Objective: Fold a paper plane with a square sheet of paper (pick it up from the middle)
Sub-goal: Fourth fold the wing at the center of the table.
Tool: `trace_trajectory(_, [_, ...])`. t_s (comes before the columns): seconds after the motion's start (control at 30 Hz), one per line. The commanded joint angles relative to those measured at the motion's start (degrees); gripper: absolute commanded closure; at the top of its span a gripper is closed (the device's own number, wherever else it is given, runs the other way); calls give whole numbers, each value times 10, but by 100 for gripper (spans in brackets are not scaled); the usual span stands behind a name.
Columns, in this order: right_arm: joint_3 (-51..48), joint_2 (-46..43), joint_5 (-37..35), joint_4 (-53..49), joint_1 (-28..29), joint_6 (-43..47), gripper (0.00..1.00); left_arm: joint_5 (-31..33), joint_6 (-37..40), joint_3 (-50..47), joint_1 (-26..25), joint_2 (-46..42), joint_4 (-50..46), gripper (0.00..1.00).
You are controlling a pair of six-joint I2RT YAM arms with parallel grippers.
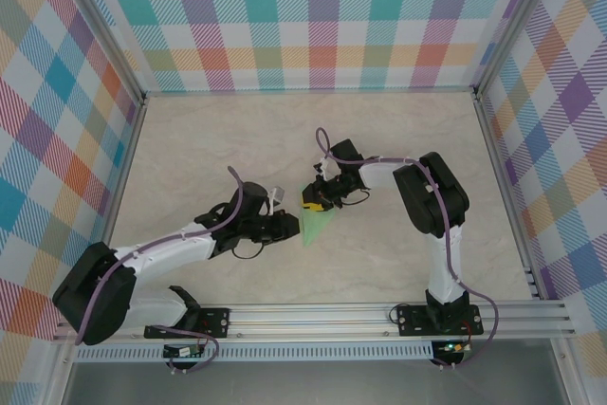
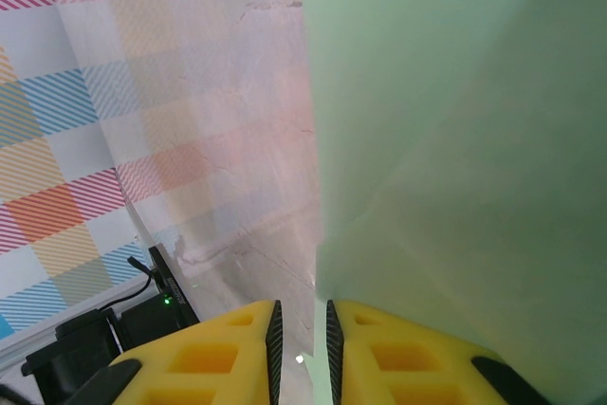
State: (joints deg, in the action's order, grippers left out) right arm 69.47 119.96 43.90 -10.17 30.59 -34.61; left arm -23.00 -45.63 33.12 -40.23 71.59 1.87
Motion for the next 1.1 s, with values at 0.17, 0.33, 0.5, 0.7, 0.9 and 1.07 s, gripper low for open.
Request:
trace_trajectory(0.17, [-36,49,-84,-73,8,6,79,8,-64,21,-6,99,143,88])
trace_trajectory(0.33, [-36,50,-84,-73,8,5,80,2,-68,52,-11,176,167,90])
trace_trajectory(0.5, [-35,49,-83,-75,8,6,80,7,-62,60,-11,210,178,90])
trace_trajectory(0.7, [-35,51,-84,-76,8,5,80,-6,-56,60,-10,238,183,90])
trace_trajectory(0.9, [-36,51,-85,-77,8,6,80,-1,-30,62,-11,256,122,90])
trace_trajectory(1.07, [-34,52,-85,-79,8,6,80,-2,-24,43,-12,261,105,91])
